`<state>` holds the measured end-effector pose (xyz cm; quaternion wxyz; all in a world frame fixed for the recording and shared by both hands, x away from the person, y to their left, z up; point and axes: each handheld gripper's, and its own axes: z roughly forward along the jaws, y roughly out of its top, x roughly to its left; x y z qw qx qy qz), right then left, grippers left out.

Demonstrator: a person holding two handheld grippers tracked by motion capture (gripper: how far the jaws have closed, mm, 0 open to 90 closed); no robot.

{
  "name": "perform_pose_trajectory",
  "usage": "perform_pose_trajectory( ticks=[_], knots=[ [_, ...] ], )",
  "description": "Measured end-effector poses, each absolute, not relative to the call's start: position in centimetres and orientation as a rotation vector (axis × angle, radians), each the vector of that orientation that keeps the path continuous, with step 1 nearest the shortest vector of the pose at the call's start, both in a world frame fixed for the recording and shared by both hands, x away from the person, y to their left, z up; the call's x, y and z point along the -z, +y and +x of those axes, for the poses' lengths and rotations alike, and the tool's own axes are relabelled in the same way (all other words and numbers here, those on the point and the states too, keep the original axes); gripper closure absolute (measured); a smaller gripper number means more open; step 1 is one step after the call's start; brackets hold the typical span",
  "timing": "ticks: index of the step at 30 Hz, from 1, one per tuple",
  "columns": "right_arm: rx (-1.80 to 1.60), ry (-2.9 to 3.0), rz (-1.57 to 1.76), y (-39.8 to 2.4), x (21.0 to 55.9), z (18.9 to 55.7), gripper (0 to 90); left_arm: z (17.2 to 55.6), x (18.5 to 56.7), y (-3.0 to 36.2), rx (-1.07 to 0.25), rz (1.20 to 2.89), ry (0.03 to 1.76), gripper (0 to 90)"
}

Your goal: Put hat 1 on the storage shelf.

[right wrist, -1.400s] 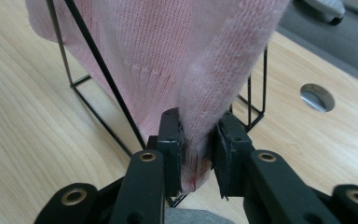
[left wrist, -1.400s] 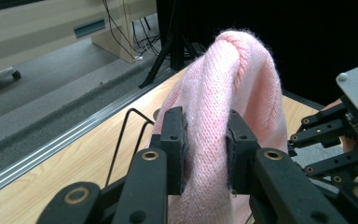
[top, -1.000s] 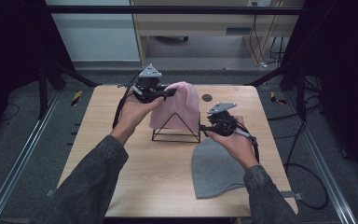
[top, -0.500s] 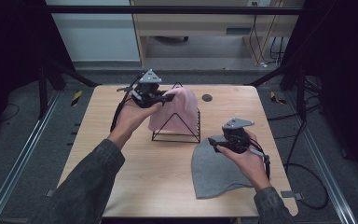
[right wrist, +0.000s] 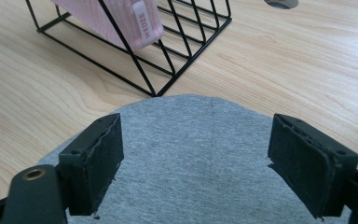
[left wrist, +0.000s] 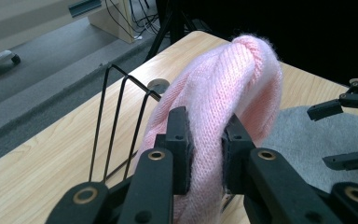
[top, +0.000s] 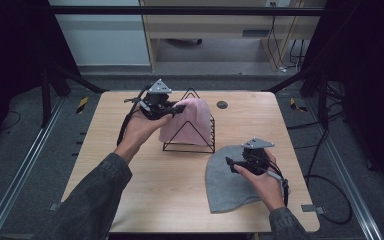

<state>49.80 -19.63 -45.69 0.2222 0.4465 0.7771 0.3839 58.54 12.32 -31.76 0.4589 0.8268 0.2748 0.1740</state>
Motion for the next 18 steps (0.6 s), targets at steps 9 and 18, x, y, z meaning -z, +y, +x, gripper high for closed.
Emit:
perform_pose_trajectory(
  ticks=[9, 18],
  knots=[
    [-1.055, 2.139, 1.253, -20.2, 45.9, 49.6, 17.7, 58.3, 32.6, 12.6, -0.425, 2.047, 0.703, 76.4],
    [-1.023, 2.158, 1.238, -20.0, 46.2, 49.6, 17.9, 58.4, 33.5, 12.6, -0.411, 2.073, 0.72, 74.2]
  ],
)
